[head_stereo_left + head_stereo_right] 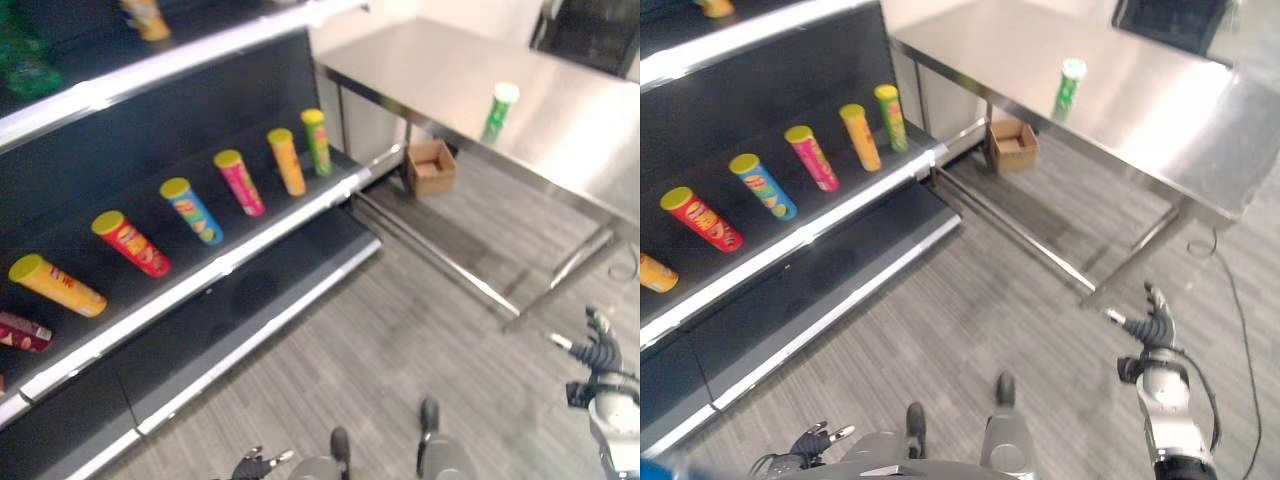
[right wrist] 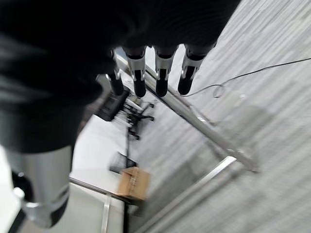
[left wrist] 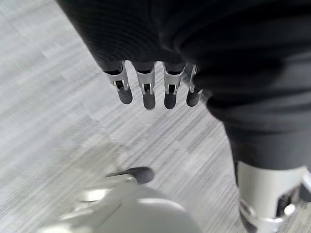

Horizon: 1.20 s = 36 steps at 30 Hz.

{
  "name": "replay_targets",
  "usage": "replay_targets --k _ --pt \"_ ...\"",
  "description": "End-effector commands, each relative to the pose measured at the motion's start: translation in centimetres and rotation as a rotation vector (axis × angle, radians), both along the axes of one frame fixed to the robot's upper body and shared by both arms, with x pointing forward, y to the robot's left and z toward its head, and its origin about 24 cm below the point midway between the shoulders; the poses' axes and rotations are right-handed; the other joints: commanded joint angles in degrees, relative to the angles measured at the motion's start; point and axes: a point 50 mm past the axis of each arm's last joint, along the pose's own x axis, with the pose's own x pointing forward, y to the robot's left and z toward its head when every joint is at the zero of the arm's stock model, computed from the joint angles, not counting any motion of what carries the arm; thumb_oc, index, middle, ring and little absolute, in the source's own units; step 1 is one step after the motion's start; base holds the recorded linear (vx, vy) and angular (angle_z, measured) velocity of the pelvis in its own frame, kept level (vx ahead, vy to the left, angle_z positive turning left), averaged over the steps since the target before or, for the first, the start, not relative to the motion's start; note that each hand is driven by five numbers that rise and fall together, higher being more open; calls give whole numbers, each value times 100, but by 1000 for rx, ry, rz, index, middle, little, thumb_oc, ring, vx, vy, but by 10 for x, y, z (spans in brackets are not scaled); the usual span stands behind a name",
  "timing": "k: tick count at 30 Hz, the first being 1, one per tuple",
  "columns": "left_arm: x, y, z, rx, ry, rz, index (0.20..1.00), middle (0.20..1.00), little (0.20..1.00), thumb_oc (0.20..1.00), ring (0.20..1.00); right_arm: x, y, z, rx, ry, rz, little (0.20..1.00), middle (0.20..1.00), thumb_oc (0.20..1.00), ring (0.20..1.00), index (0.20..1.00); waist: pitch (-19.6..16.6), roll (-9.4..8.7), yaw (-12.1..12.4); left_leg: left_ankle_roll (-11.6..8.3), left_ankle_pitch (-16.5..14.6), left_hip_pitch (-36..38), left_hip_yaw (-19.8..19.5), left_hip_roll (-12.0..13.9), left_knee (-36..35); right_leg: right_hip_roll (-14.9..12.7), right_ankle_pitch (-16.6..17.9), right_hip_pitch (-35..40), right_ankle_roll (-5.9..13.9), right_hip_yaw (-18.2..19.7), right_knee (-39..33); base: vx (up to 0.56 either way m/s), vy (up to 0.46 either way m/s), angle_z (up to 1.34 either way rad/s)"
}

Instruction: Put the goods on the table back onto the shelves and tidy them up.

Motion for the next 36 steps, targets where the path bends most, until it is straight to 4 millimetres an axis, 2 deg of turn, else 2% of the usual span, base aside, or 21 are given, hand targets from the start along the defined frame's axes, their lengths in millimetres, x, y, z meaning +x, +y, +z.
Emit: replay_targets --k 1,3,4,5,7,12,14,15,18,19,20,21,22,23,24,26,27,30,31,33,36 --pt "1 22 8 62 -31 -29 1000 1000 1000 1000 1000 14 -11 53 -124 -206 11 1000 1000 1000 1000 1000 -281 -350 -44 -340 -1363 1826 -168 -123 -49 199 963 -425 -76 -300 -519 383 -171 76" --pt "-1 23 8 67 -26 -28 1000 1000 1000 1000 1000 13 -14 65 -147 -249 3 1000 1000 1000 1000 1000 -342 -380 -63 -361 -1430 1937 -196 -86 -67 243 1057 -346 -93 -282 -515 366 -187 12" --pt "-5 25 7 72 -16 -20 1000 1000 1000 1000 1000 11 -21 99 -199 -380 -1 1000 1000 1000 1000 1000 -543 -406 -114 -441 -1539 2097 -188 100 -12 371 1141 -207 -158 -319 -467 327 -180 -17" --pt "-5 25 7 71 -16 -20 1000 1000 1000 1000 1000 11 -22 99 -200 -379 -2 1000 1000 1000 1000 1000 -543 -382 -114 -448 -1551 2102 -188 123 -9 391 1134 -197 -161 -332 -467 573 -345 20" --pt "-7 27 7 62 -17 16 1000 1000 1000 1000 1000 9 -30 135 -259 -490 2 1000 1000 1000 1000 1000 -716 -276 -121 -688 -1143 2038 -215 494 273 645 1020 -102 -302 -407 -278 396 -288 48" --pt "-5 32 10 58 -30 22 1000 1000 1000 1000 1000 11 -31 183 -303 -645 66 1000 1000 1000 1000 1000 -974 -216 -84 -994 -220 1750 -168 851 969 1005 602 282 -596 -717 -437 294 -246 17" --pt "-7 33 10 55 -26 27 1000 1000 1000 1000 1000 19 -30 197 -308 -678 95 1000 1000 1000 1000 1000 -996 -195 -14 -1129 227 1523 48 1024 1733 1188 319 605 -757 -805 -531 242 -209 16" --pt "-6 33 10 55 -27 28 1000 1000 1000 1000 1000 19 -30 197 -308 -679 95 1000 1000 1000 1000 1000 -996 -214 -29 -1126 244 1497 34 1001 1743 1163 333 591 -761 -809 -531 162 -178 -3" --pt "-5 39 14 57 -52 49 1000 1000 1000 1000 1000 37 -21 218 -366 -659 180 1000 1000 1000 1000 1000 -775 -433 167 -961 825 881 555 1326 3255 1239 10 1022 -1035 -774 -531 253 -266 -3" --pt "-8 42 13 64 -41 57 1000 1000 1000 1000 1000 42 -20 217 -363 -646 188 1000 1000 1000 1000 1000 -731 -386 232 -977 751 876 665 1459 3398 1342 -144 1155 -1059 -712 -531 258 -257 -36" --pt "-8 44 14 66 -45 65 1000 1000 1000 1000 1000 48 -18 221 -377 -632 208 1000 1000 1000 1000 1000 -613 -476 350 -900 623 643 708 1366 3573 1298 -120 1215 -1094 -672 -531 169 -118 -51" --pt "-8 45 14 68 -46 71 1000 1000 1000 1000 1000 52 -17 224 -384 -617 226 1000 1000 1000 1000 1000 -560 -487 415 -845 414 454 692 1266 3496 1292 -149 1279 -1091 -619 -531 42 -62 -47" --pt "-8 45 14 67 -46 73 1000 1000 1000 1000 1000 52 -16 224 -384 -618 227 1000 1000 1000 1000 1000 -556 -482 410 -842 406 455 696 1269 3502 1293 -149 1281 -1088 -616 -531 158 -39 -28" --pt "-11 43 13 57 -38 74 1000 1000 1000 1000 1000 58 -14 224 -362 -602 253 1000 1000 1000 1000 1000 -512 -546 552 -766 -4 23 625 1087 3108 1227 -243 1393 -1023 -577 -531 160 -33 -13" --pt "-12 43 13 56 -37 71 1000 1000 1000 1000 1000 61 -15 223 -361 -585 260 1000 1000 1000 1000 1000 -472 -584 614 -732 -183 -220 608 993 2848 1174 -274 1432 -986 -588 -531 209 -23 -10" --pt "-14 43 12 54 -28 74 1000 1000 1000 1000 1000 64 -14 222 -359 -570 269 1000 1000 1000 1000 1000 -440 -617 689 -697 -313 -481 556 823 2425 1118 -316 1511 -954 -562 -531 153 26 3" --pt "-18 44 11 55 -17 74 1000 1000 1000 1000 1000 69 -12 220 -355 -550 291 1000 1000 1000 1000 1000 -436 -566 855 -750 72 -824 351 576 1348 1212 -421 1654 -937 -501 -531 245 52 6" --pt "-19 44 11 56 -15 63 1000 1000 1000 1000 1000 73 -10 220 -357 -535 309 1000 1000 1000 1000 1000 -447 -430 965 -889 783 -1217 332 324 73 1430 -596 1896 -968 -427 -531 288 48 -9" --pt "-19 44 11 56 -14 64 1000 1000 1000 1000 1000 74 -10 220 -356 -535 309 1000 1000 1000 1000 1000 -449 -443 963 -892 813 -1178 341 309 8 1416 -610 1903 -966 -425 -531 368 51 15" --pt "-20 45 11 58 -8 63 1000 1000 1000 1000 1000 75 -8 221 -357 -534 322 1000 1000 1000 1000 1000 -499 -407 1032 -942 940 -1504 846 288 -302 1608 -824 2252 -1026 -290 -531 437 78 15" --pt "-29 44 9 49 7 89 1000 1000 1000 1000 1000 80 2 215 -339 -521 362 1000 1000 1000 1000 1000 -636 -399 1188 -853 1183 -1277 984 362 -302 1691 -979 2566 -993 -69 -531 328 76 -11"
